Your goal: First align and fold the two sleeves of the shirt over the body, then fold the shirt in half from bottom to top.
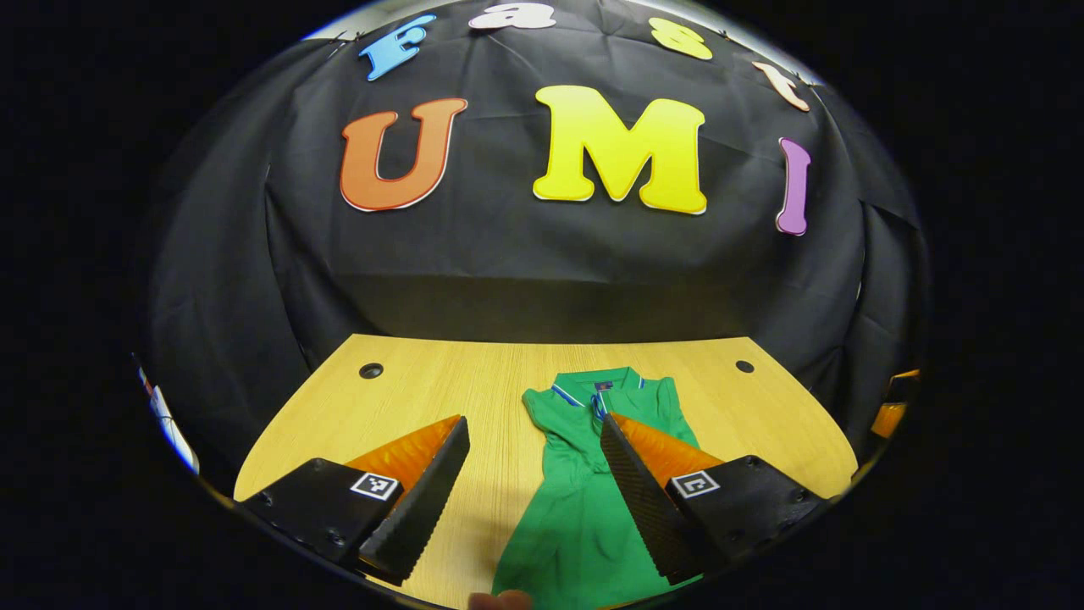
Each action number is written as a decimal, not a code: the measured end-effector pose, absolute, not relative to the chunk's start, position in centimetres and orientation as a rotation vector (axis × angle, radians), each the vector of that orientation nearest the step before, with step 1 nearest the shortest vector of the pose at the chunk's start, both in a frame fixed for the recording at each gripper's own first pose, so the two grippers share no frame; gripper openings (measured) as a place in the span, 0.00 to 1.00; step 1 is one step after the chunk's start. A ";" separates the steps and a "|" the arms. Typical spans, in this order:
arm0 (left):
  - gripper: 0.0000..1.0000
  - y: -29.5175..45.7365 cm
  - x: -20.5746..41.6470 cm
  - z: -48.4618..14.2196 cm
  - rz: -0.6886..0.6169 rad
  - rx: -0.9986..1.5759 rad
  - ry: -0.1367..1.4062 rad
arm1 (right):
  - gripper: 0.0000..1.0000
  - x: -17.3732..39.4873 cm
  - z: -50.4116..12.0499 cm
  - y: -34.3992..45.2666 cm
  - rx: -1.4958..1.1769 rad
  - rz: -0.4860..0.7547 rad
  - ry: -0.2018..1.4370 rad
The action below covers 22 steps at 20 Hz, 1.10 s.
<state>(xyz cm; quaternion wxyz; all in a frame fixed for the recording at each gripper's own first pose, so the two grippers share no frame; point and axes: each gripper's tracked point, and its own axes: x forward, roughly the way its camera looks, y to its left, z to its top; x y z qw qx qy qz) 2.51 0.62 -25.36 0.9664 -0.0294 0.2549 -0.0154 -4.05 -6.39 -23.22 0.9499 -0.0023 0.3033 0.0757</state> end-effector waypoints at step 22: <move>1.00 1.8 -19.8 -40.7 -0.193 -0.104 1.090 | 0.96 -17.7 -38.3 -9.5 -0.143 0.206 1.073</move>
